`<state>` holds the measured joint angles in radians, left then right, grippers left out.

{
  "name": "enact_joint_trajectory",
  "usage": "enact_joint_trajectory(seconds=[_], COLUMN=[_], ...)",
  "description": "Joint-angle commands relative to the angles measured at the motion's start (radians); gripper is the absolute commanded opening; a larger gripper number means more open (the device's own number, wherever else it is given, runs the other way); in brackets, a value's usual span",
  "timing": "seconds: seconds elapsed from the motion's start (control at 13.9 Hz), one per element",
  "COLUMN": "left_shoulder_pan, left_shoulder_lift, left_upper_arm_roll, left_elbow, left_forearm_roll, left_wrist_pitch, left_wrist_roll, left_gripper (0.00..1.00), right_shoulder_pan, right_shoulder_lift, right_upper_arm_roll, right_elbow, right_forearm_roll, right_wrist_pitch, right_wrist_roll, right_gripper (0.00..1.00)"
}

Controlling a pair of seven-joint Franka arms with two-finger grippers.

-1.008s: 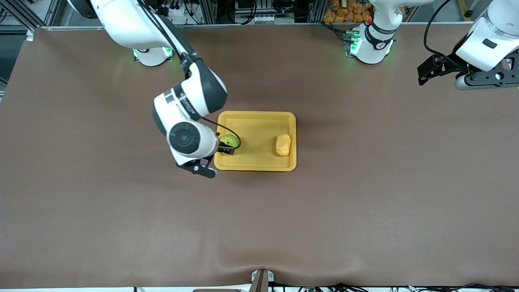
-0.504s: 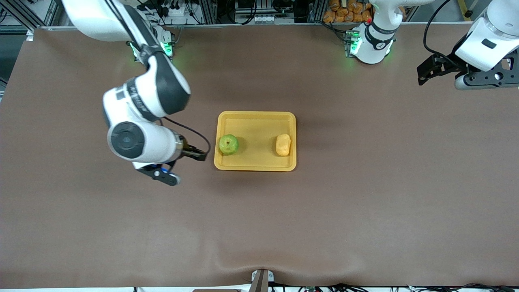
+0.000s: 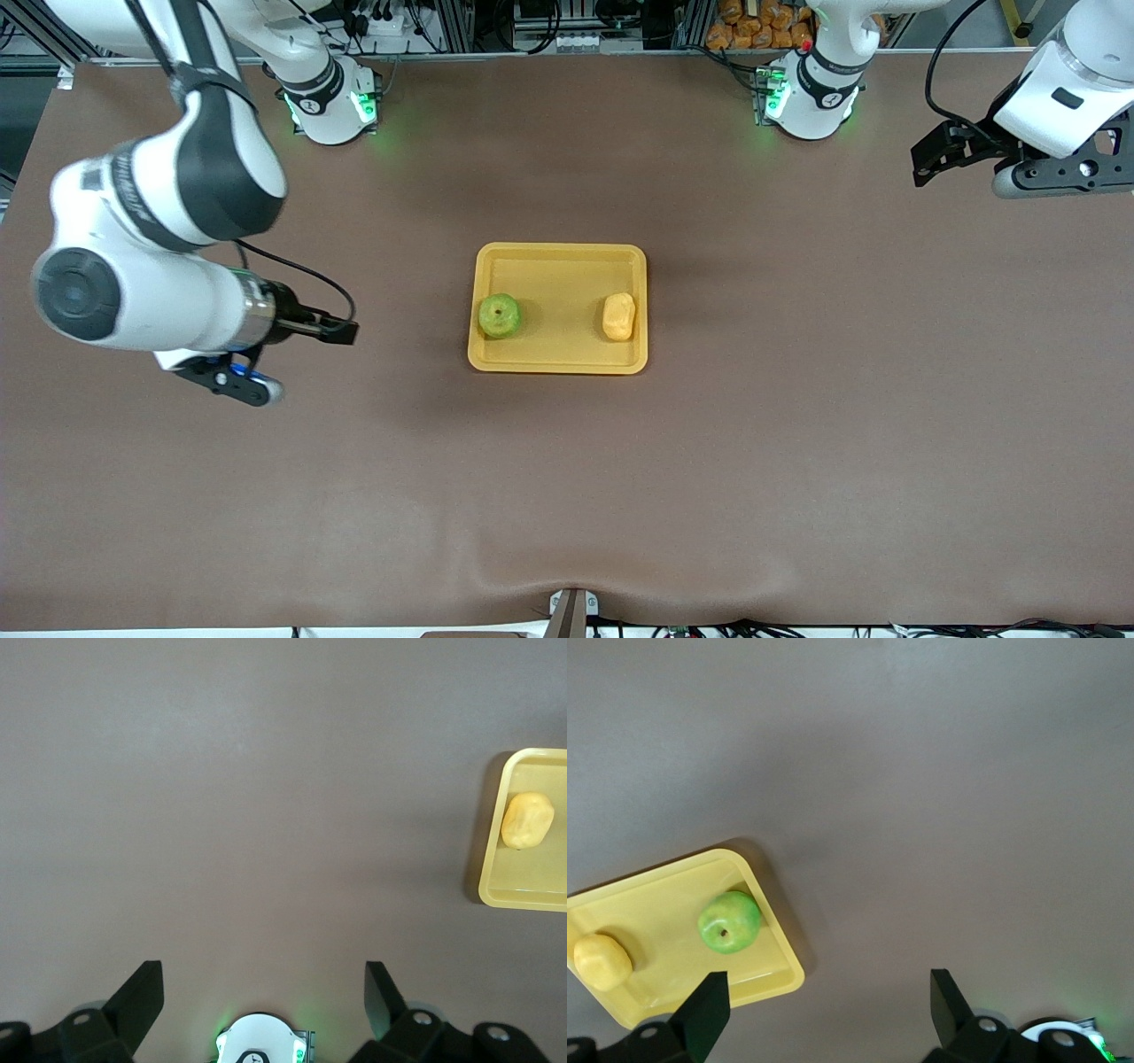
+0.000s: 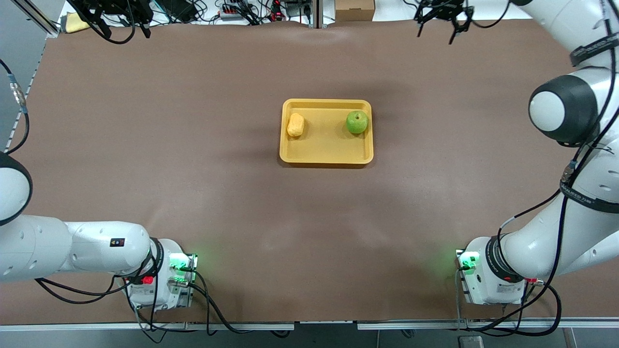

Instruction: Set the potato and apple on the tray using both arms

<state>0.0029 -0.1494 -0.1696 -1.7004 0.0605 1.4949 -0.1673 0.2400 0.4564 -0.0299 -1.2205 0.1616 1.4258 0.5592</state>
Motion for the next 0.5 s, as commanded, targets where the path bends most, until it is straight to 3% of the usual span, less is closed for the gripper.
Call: enact_joint_trajectory(seconds=[0.0,0.43], left_shoulder_pan=[0.015,0.014], left_shoulder_lift=[-0.018,-0.015], left_upper_arm_roll=[-0.005,-0.008], left_elbow=[-0.016,-0.018], left_forearm_roll=[-0.021,-0.018], left_wrist_pitch=[0.005,0.007], left_wrist_roll=[0.025,0.025], left_gripper=[1.0,1.0], right_shoulder_pan=[-0.051,-0.14], right_shoulder_lift=[-0.062,-0.16], right_upper_arm_roll=[0.01,0.008], right_elbow=[-0.017,-0.027], right_forearm_roll=[-0.049,-0.067], right_wrist_pitch=[-0.013,-0.088], right_wrist_roll=[-0.033,-0.194], right_gripper=[1.0,1.0])
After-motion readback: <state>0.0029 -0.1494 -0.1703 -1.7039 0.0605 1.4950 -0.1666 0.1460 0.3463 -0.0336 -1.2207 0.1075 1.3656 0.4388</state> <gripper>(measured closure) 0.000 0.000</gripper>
